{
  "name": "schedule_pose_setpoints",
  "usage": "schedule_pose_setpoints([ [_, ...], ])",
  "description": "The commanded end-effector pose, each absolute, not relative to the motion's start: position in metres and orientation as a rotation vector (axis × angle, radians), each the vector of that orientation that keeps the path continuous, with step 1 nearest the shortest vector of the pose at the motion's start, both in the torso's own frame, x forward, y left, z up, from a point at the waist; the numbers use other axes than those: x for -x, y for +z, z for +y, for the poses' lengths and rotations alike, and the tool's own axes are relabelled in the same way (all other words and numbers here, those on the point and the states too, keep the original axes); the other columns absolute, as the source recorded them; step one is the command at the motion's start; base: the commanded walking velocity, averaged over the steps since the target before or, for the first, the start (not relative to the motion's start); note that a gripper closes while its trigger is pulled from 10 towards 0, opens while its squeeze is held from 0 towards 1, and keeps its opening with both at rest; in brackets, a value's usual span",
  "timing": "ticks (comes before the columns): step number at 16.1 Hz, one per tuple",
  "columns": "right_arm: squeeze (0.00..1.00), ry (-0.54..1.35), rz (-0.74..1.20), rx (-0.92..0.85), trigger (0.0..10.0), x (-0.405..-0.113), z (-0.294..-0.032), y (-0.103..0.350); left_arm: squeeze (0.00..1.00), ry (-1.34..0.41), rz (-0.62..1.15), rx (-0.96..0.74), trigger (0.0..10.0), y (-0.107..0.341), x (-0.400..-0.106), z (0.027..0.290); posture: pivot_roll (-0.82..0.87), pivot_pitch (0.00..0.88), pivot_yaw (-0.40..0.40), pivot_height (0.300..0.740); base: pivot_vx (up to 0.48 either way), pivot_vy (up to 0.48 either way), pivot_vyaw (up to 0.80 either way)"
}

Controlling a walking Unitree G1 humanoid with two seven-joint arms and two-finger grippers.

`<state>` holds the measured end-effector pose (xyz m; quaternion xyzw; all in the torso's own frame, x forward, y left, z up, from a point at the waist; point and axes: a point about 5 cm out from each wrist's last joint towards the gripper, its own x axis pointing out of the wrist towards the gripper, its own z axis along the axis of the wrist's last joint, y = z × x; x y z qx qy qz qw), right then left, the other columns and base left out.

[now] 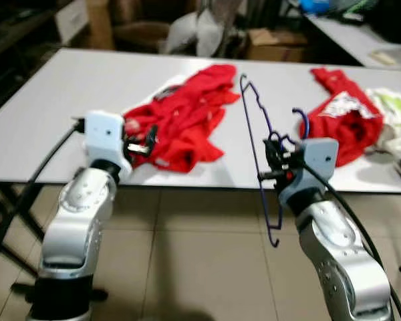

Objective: Hang hanger

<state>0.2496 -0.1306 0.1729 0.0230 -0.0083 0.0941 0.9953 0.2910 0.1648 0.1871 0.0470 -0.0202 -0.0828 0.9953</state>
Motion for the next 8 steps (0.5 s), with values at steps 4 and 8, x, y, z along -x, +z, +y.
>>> schedule_pose_setpoints([
  [4, 0.0, 0.185, -0.028, 0.0, 10.0, -0.251, -0.136, 0.1732, 1.0, -0.192, -0.051, -0.095, 10.0, 0.1883, -0.2934, 0.1568, 0.04, 0.027, -0.034, 0.74, 0.315, 0.0, 0.0],
  [8, 0.0, 0.137, -0.037, -0.072, 10.0, -0.2514, -0.141, 0.172, 1.0, -0.197, -0.051, -0.098, 10.0, 0.1881, -0.2949, 0.1563, 0.04, 0.023, -0.026, 0.74, 0.311, 0.0, 0.0],
])
